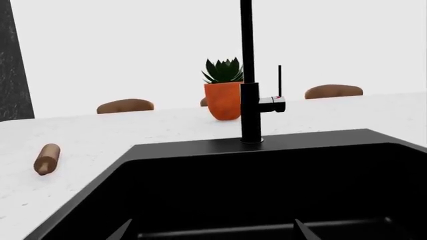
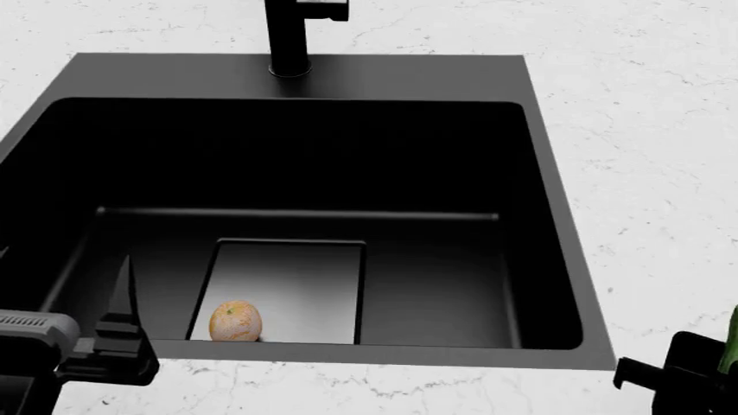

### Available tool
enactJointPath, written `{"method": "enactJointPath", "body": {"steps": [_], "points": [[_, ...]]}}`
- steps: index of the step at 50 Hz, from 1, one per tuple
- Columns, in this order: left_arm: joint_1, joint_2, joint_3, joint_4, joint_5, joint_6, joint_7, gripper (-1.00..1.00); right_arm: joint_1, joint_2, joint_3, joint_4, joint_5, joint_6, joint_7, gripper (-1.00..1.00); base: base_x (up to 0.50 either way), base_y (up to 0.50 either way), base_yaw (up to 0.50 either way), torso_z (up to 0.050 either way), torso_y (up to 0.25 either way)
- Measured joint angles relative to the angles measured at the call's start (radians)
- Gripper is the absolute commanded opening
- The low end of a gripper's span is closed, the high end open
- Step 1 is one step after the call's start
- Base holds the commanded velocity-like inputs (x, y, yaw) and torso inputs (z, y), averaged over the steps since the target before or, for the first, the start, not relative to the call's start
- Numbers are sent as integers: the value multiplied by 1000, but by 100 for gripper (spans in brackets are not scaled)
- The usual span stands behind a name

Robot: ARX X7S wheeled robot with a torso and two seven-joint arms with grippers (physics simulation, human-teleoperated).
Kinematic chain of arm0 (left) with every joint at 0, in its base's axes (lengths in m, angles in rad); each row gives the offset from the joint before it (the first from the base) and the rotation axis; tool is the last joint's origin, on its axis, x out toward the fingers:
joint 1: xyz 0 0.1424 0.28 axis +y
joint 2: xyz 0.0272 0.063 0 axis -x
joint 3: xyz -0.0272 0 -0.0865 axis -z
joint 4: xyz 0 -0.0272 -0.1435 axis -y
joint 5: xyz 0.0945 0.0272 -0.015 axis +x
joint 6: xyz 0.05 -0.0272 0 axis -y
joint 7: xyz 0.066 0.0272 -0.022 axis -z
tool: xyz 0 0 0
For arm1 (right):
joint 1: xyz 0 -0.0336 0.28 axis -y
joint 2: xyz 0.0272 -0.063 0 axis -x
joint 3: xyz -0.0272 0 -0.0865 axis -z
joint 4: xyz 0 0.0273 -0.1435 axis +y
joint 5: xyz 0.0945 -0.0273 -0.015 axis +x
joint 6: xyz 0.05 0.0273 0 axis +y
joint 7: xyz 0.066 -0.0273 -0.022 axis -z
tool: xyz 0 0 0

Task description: Pick the pickle from the counter and place it in the sink

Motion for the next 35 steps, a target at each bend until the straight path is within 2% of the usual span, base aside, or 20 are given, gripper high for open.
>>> {"method": "enactJointPath", "body": {"steps": [11,24,35], "points": [[-1,-4,2,2,-5,-1,-3,100,181,14,-56,-15,28,69,9,-100,0,0,0,0,0],[-6,-7,4,-8,-9,3,-4,100,575,-46,-202,111,61,235,-11,-100,0,0,0,0,0],[-6,-7,7,-21,-11,13,-5,100,841,-151,-339,261,-54,302,-177,-100,0,0,0,0,0]]}}
